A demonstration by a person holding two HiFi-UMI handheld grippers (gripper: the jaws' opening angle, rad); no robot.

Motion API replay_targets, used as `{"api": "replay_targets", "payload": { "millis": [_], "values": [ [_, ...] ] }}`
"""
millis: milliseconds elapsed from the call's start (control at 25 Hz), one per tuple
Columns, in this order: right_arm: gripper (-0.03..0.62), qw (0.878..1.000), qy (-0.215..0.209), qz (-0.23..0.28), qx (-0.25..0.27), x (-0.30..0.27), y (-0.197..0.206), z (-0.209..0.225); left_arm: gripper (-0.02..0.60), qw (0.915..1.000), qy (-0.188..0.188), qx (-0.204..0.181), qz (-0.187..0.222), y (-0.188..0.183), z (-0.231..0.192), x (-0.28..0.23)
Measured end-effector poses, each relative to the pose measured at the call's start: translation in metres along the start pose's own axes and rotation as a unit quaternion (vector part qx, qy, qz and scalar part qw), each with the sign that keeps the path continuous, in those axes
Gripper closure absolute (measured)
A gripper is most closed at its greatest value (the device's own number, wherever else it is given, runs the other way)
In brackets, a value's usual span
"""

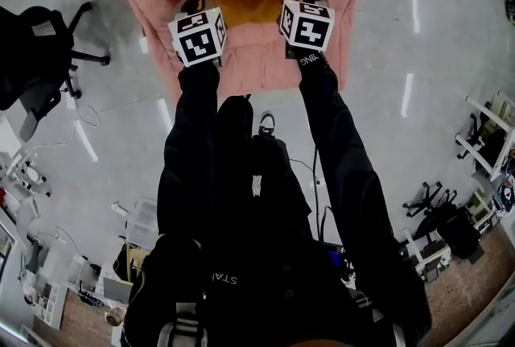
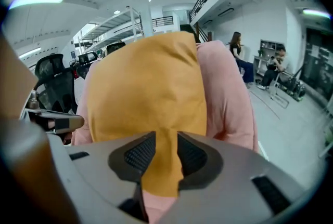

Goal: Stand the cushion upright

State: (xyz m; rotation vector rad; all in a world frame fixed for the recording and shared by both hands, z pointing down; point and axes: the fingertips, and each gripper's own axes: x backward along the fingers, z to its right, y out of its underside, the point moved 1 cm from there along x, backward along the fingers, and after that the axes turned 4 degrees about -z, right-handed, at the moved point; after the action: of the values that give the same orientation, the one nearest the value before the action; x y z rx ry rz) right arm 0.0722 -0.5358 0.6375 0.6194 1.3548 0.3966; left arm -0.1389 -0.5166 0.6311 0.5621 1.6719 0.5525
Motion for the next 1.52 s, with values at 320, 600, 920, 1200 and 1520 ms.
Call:
{"api": "replay_targets", "payload": {
  "millis": [320, 600, 920, 1200, 1520],
  "values": [
    [0.566, 0.998, -0.018, 0.060, 0.006, 0.106, 0.028, -0.024, 0.563, 0.9973, -0.013, 0.022, 0.069, 0.018, 0.025, 0.099],
    [0.582, 0.989, -0.052, 0.131, 0.035, 0.267, 0.068, -0.060, 0.580, 0.9909, 0.014, 0.041, 0.128, 0.066, 0.088, 0.249],
    [0.580, 0.973, -0.069, 0.208, 0.069, 0.467, 0.067, -0.085, 0.580, 0.9825, 0.047, 0.026, 0.178, 0.081, 0.160, 0.433],
    [0.580, 0.957, -0.077, 0.263, 0.093, 0.559, 0.052, -0.111, 0.580, 0.9689, 0.052, -0.016, 0.242, 0.044, 0.185, 0.526],
    [0.581, 0.941, -0.066, 0.317, 0.100, 0.608, 0.029, -0.136, 0.580, 0.9570, 0.074, -0.059, 0.274, 0.024, 0.189, 0.568]
  ]
}}
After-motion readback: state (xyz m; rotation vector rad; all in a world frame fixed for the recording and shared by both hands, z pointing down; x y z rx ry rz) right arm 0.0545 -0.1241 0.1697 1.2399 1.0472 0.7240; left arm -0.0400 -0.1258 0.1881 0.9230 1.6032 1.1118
